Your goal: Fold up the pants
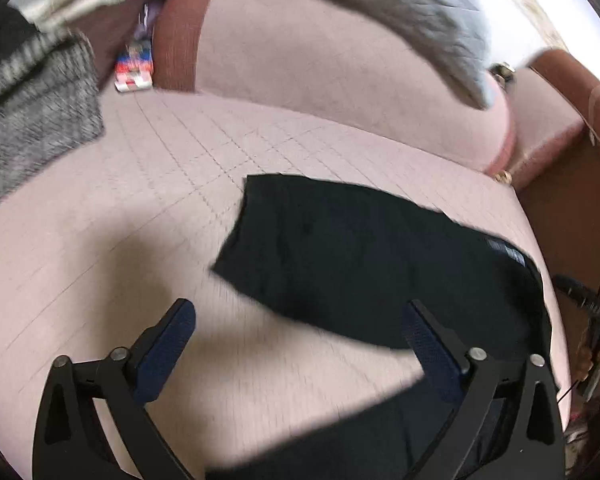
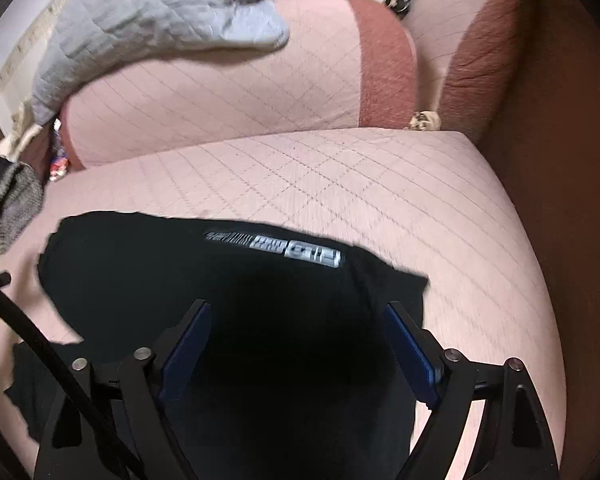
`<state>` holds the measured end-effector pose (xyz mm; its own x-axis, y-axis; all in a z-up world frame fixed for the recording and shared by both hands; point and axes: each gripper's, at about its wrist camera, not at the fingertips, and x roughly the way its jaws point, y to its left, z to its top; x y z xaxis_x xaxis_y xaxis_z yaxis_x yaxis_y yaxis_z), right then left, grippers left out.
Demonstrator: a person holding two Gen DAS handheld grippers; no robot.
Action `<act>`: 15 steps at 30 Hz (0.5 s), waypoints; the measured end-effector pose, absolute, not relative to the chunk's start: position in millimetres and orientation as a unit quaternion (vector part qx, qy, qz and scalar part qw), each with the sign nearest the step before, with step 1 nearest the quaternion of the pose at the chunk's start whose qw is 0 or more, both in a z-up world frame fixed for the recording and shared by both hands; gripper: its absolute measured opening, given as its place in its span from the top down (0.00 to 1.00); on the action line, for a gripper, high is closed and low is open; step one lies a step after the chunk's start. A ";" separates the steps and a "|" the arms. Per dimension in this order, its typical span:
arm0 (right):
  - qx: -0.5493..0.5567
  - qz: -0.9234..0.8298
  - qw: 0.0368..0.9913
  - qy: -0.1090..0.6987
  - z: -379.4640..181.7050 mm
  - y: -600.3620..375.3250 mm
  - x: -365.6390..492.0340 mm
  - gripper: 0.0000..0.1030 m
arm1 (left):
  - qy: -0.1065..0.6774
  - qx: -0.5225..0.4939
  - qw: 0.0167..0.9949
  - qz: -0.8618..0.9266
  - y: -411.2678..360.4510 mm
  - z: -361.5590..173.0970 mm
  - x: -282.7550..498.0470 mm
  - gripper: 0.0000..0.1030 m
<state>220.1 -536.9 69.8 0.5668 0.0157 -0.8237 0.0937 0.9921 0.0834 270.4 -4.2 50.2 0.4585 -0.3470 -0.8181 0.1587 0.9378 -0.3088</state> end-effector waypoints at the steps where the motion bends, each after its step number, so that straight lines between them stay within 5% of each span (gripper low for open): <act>1: 0.056 -0.018 0.881 0.470 66.3 -536.5 230.4 0.14 | 0.503 -0.105 0.845 -0.148 -2.0 43.8 283.4 0.13; 9: 0.019 0.040 0.868 0.494 48.5 -525.1 305.2 0.16 | 0.501 -0.119 0.839 -0.174 -10.2 16.1 356.7 0.17; 15: -0.018 0.045 0.855 0.516 29.5 -519.0 332.8 0.16 | 0.493 -0.054 0.846 -0.195 -38.0 11.5 377.4 0.02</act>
<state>332.8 -519.0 29.5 0.4640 0.0594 -0.8838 -0.0963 0.9952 0.0163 377.4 -38.0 11.5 0.4371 -0.3840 -0.8133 0.2774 0.9178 -0.2842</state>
